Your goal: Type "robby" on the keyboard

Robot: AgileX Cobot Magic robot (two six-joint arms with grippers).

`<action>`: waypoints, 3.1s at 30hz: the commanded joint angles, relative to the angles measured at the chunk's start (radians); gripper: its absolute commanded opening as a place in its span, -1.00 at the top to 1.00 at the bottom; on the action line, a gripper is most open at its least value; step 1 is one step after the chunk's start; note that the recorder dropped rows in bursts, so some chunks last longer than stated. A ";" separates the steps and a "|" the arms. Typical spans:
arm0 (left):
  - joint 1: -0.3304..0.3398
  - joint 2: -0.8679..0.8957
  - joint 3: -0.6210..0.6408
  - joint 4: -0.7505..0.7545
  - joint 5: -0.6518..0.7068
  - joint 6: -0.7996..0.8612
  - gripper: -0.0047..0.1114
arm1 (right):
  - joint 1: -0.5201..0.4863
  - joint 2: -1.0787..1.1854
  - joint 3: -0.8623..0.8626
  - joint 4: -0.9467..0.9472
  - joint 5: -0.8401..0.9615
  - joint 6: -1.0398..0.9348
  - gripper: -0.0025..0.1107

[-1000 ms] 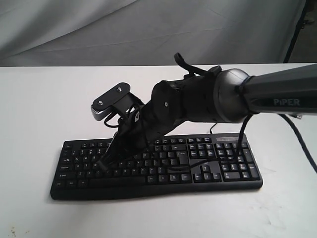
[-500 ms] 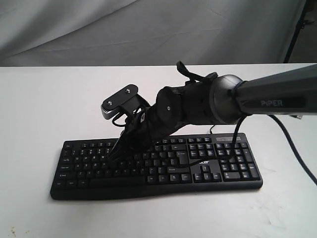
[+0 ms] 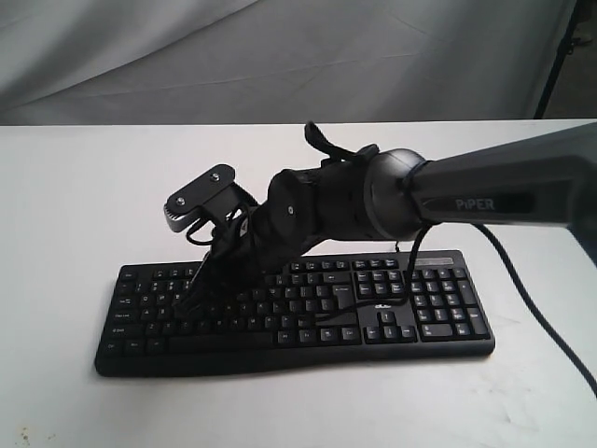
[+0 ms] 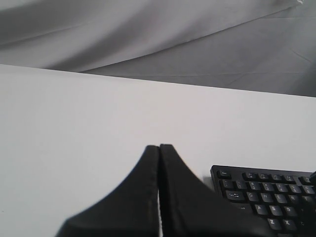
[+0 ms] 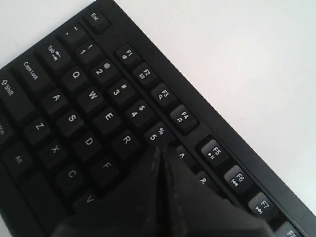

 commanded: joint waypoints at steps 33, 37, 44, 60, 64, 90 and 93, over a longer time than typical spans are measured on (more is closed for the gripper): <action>-0.003 -0.004 0.005 -0.009 -0.002 -0.003 0.92 | -0.010 0.020 -0.004 -0.044 0.040 0.003 0.96; -0.003 -0.004 0.005 -0.009 -0.002 -0.003 0.92 | -0.010 0.037 -0.004 -0.044 0.042 0.003 0.96; -0.003 -0.004 0.005 -0.009 -0.002 -0.003 0.92 | -0.010 0.040 -0.008 -0.040 0.042 0.003 0.96; -0.003 -0.004 0.005 -0.009 -0.002 -0.003 0.92 | -0.010 -0.064 -0.008 -0.063 0.070 0.019 0.96; -0.003 -0.004 0.005 -0.009 -0.002 -0.003 0.92 | -0.010 -0.095 0.008 -0.063 0.072 0.023 0.96; -0.003 -0.004 0.005 -0.009 -0.002 -0.003 0.92 | -0.219 -0.942 0.625 -0.351 -0.062 0.202 0.96; -0.003 -0.004 0.005 -0.009 -0.002 -0.003 0.92 | -0.219 -0.948 0.625 -0.351 -0.064 0.202 0.96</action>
